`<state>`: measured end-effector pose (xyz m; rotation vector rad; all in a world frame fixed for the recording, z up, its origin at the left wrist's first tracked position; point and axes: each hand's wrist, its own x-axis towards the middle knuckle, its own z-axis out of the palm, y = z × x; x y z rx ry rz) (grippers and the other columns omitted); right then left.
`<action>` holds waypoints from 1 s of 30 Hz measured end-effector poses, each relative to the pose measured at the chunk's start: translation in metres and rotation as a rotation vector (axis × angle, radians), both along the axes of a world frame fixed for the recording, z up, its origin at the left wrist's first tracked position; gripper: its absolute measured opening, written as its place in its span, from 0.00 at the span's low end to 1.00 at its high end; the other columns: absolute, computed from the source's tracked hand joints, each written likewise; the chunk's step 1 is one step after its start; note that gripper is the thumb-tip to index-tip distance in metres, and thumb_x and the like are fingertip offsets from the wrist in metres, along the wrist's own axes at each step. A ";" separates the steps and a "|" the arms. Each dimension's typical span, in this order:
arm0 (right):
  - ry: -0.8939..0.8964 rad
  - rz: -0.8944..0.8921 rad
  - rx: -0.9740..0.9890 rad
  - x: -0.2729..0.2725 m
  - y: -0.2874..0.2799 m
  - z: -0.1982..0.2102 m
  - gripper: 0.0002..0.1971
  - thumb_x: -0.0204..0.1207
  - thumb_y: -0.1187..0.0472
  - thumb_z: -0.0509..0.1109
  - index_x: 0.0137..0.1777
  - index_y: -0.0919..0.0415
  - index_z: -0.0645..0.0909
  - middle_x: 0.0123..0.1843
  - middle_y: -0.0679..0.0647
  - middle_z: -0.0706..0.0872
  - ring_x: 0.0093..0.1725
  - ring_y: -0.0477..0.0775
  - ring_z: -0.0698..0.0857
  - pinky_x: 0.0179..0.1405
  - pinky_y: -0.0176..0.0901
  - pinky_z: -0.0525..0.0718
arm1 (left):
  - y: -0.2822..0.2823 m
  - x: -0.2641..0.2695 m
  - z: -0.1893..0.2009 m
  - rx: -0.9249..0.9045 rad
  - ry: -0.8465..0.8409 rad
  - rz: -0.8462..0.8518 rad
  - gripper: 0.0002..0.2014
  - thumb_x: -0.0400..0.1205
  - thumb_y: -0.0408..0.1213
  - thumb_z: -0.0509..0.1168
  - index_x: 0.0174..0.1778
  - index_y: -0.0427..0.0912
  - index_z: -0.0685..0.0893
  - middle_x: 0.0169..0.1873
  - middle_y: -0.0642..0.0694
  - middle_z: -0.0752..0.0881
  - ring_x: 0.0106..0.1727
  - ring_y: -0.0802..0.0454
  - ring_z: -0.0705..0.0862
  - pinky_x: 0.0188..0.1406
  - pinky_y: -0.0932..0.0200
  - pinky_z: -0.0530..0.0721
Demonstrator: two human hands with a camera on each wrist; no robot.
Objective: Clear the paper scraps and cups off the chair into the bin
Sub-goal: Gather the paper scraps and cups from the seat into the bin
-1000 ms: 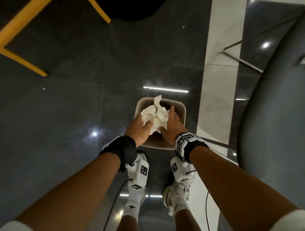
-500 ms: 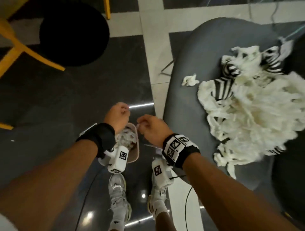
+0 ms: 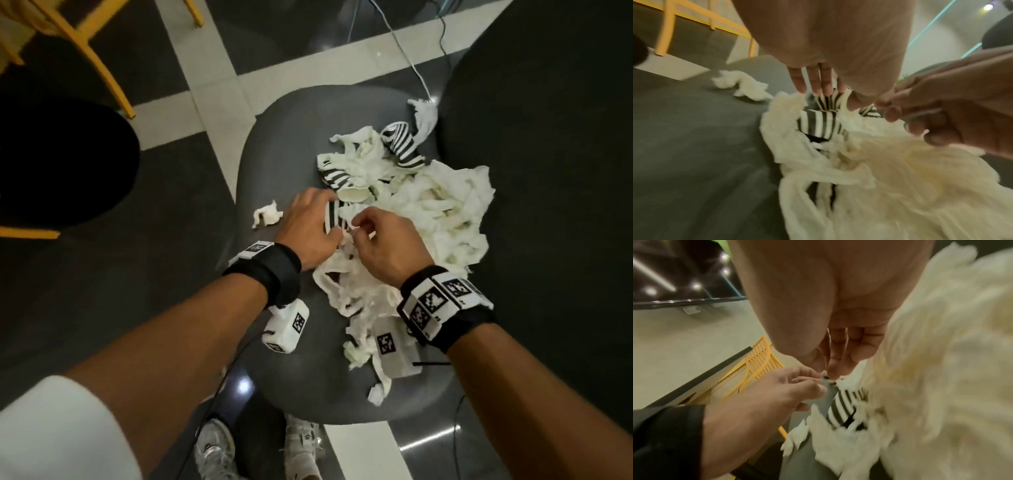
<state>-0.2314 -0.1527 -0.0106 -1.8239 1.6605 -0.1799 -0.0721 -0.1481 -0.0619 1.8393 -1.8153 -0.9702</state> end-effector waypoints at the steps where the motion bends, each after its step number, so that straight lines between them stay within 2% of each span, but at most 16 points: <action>1: -0.004 -0.023 -0.025 -0.011 -0.004 0.007 0.09 0.79 0.57 0.66 0.55 0.53 0.85 0.48 0.49 0.91 0.48 0.52 0.88 0.51 0.45 0.84 | -0.001 -0.014 0.006 -0.046 0.031 -0.030 0.32 0.74 0.45 0.70 0.76 0.46 0.73 0.72 0.44 0.74 0.74 0.42 0.72 0.75 0.46 0.72; 3: -0.031 -0.100 -0.083 -0.030 -0.013 0.022 0.10 0.79 0.58 0.65 0.54 0.55 0.86 0.48 0.50 0.91 0.47 0.52 0.87 0.50 0.44 0.83 | -0.003 -0.042 0.020 -0.107 0.056 -0.160 0.43 0.70 0.51 0.72 0.82 0.51 0.66 0.77 0.48 0.69 0.77 0.45 0.68 0.78 0.45 0.68; 5: -0.055 -0.203 -0.127 -0.049 -0.021 0.033 0.10 0.79 0.58 0.65 0.52 0.56 0.87 0.45 0.49 0.91 0.46 0.51 0.86 0.47 0.44 0.82 | -0.006 -0.072 0.033 -0.035 0.026 -0.283 0.52 0.68 0.56 0.74 0.87 0.56 0.54 0.83 0.50 0.62 0.82 0.45 0.62 0.81 0.44 0.61; 6: -0.059 -0.257 -0.122 -0.059 -0.024 0.036 0.10 0.79 0.57 0.65 0.51 0.55 0.87 0.45 0.48 0.90 0.46 0.51 0.86 0.45 0.42 0.79 | -0.008 -0.084 0.037 0.040 -0.010 -0.302 0.54 0.69 0.57 0.74 0.87 0.58 0.50 0.84 0.51 0.61 0.82 0.45 0.59 0.80 0.44 0.59; 8: -0.054 -0.337 -0.098 -0.076 -0.028 0.039 0.10 0.78 0.57 0.65 0.52 0.54 0.87 0.45 0.46 0.89 0.48 0.50 0.86 0.46 0.39 0.76 | -0.013 -0.096 0.037 0.143 -0.052 -0.263 0.44 0.76 0.53 0.71 0.86 0.56 0.58 0.79 0.50 0.71 0.78 0.45 0.65 0.78 0.48 0.61; 10: -0.031 -0.365 -0.091 -0.090 -0.027 0.039 0.10 0.77 0.56 0.65 0.53 0.53 0.87 0.46 0.46 0.89 0.49 0.51 0.86 0.47 0.38 0.77 | -0.014 -0.094 0.035 0.124 0.044 -0.157 0.26 0.83 0.43 0.66 0.79 0.53 0.74 0.69 0.49 0.83 0.71 0.45 0.76 0.75 0.49 0.69; 12: -0.017 -0.362 -0.096 -0.098 -0.025 0.039 0.11 0.78 0.56 0.64 0.54 0.54 0.86 0.48 0.48 0.89 0.49 0.51 0.86 0.48 0.38 0.77 | -0.012 -0.083 0.037 0.076 0.213 -0.024 0.17 0.86 0.36 0.62 0.71 0.44 0.83 0.62 0.50 0.86 0.64 0.51 0.83 0.69 0.55 0.77; 14: -0.012 -0.345 -0.117 -0.100 -0.023 0.037 0.11 0.79 0.57 0.64 0.56 0.54 0.85 0.52 0.49 0.88 0.50 0.51 0.85 0.50 0.39 0.77 | -0.011 -0.065 0.048 0.025 0.375 0.143 0.13 0.86 0.32 0.58 0.58 0.39 0.88 0.47 0.52 0.87 0.45 0.59 0.83 0.48 0.64 0.80; 15: -0.014 -0.334 -0.132 -0.098 -0.022 0.036 0.11 0.79 0.57 0.63 0.56 0.53 0.85 0.53 0.50 0.87 0.49 0.51 0.85 0.50 0.39 0.76 | -0.011 -0.052 0.054 -0.009 0.415 0.242 0.13 0.85 0.31 0.56 0.48 0.38 0.87 0.38 0.52 0.86 0.36 0.58 0.80 0.39 0.63 0.79; 17: -0.030 -0.307 -0.152 -0.090 -0.019 0.033 0.12 0.79 0.58 0.63 0.58 0.53 0.84 0.56 0.51 0.83 0.48 0.51 0.84 0.51 0.39 0.76 | -0.008 -0.022 0.057 -0.031 0.441 0.437 0.13 0.80 0.35 0.55 0.31 0.44 0.79 0.27 0.52 0.79 0.32 0.52 0.76 0.35 0.56 0.75; 19: -0.041 -0.260 -0.159 -0.080 -0.014 0.030 0.12 0.81 0.59 0.62 0.60 0.54 0.83 0.57 0.51 0.80 0.47 0.50 0.83 0.50 0.36 0.74 | -0.003 0.009 0.052 0.021 0.427 0.567 0.11 0.75 0.39 0.54 0.26 0.47 0.74 0.25 0.51 0.75 0.33 0.47 0.75 0.37 0.52 0.73; 21: -0.035 -0.176 -0.178 -0.069 -0.008 0.027 0.12 0.82 0.60 0.62 0.61 0.55 0.83 0.58 0.53 0.80 0.50 0.51 0.83 0.51 0.34 0.73 | 0.010 0.032 0.044 0.095 0.340 0.628 0.10 0.76 0.40 0.55 0.30 0.47 0.77 0.28 0.49 0.78 0.38 0.45 0.77 0.40 0.51 0.74; 24: 0.043 -0.038 -0.191 -0.057 0.000 0.020 0.15 0.81 0.60 0.62 0.66 0.55 0.81 0.65 0.55 0.79 0.62 0.57 0.79 0.63 0.43 0.77 | 0.041 0.051 0.025 0.205 0.200 0.564 0.12 0.83 0.46 0.60 0.60 0.48 0.79 0.50 0.47 0.84 0.56 0.43 0.84 0.54 0.50 0.80; 27: 0.300 0.135 -0.170 -0.055 0.001 0.016 0.27 0.77 0.55 0.67 0.77 0.51 0.71 0.78 0.53 0.70 0.73 0.63 0.70 0.72 0.57 0.70 | 0.078 0.047 0.013 0.331 0.097 0.216 0.43 0.74 0.64 0.70 0.83 0.62 0.58 0.74 0.50 0.68 0.69 0.55 0.75 0.73 0.51 0.76; 29: 0.475 0.232 -0.119 -0.056 -0.004 0.015 0.39 0.73 0.49 0.71 0.83 0.48 0.60 0.84 0.52 0.64 0.76 0.66 0.67 0.73 0.63 0.68 | 0.093 0.036 0.004 0.404 -0.086 0.005 0.57 0.66 0.72 0.72 0.86 0.64 0.48 0.79 0.52 0.61 0.73 0.52 0.73 0.76 0.48 0.76; 30: 0.542 0.255 -0.082 -0.057 -0.007 0.013 0.43 0.72 0.48 0.72 0.85 0.48 0.55 0.83 0.53 0.66 0.76 0.67 0.67 0.73 0.64 0.67 | 0.098 0.030 -0.003 0.419 -0.188 -0.083 0.58 0.65 0.71 0.72 0.86 0.62 0.46 0.81 0.49 0.62 0.76 0.48 0.74 0.75 0.46 0.77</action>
